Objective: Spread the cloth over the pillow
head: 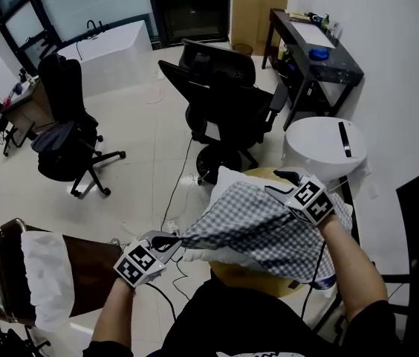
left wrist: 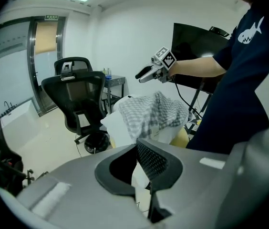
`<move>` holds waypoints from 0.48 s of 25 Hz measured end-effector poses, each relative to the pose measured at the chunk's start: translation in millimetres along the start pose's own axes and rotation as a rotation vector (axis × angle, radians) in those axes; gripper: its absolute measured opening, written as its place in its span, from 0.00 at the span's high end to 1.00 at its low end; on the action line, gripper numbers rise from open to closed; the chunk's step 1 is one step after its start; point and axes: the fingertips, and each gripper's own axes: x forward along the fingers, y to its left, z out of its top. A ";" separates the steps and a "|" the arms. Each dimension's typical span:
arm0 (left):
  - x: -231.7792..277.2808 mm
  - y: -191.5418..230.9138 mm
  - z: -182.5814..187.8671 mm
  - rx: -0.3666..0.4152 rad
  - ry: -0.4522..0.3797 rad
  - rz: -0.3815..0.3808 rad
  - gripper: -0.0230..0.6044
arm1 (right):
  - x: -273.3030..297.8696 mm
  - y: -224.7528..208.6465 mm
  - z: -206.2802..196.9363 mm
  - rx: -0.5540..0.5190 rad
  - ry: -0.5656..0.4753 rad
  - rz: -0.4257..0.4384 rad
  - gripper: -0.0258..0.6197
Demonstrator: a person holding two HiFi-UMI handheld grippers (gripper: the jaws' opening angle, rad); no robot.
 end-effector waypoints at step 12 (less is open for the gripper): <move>12.8 -4.0 -64.4 -0.053 0.088 -0.151 0.96 | 73.8 33.1 -56.3 0.128 0.206 0.247 0.64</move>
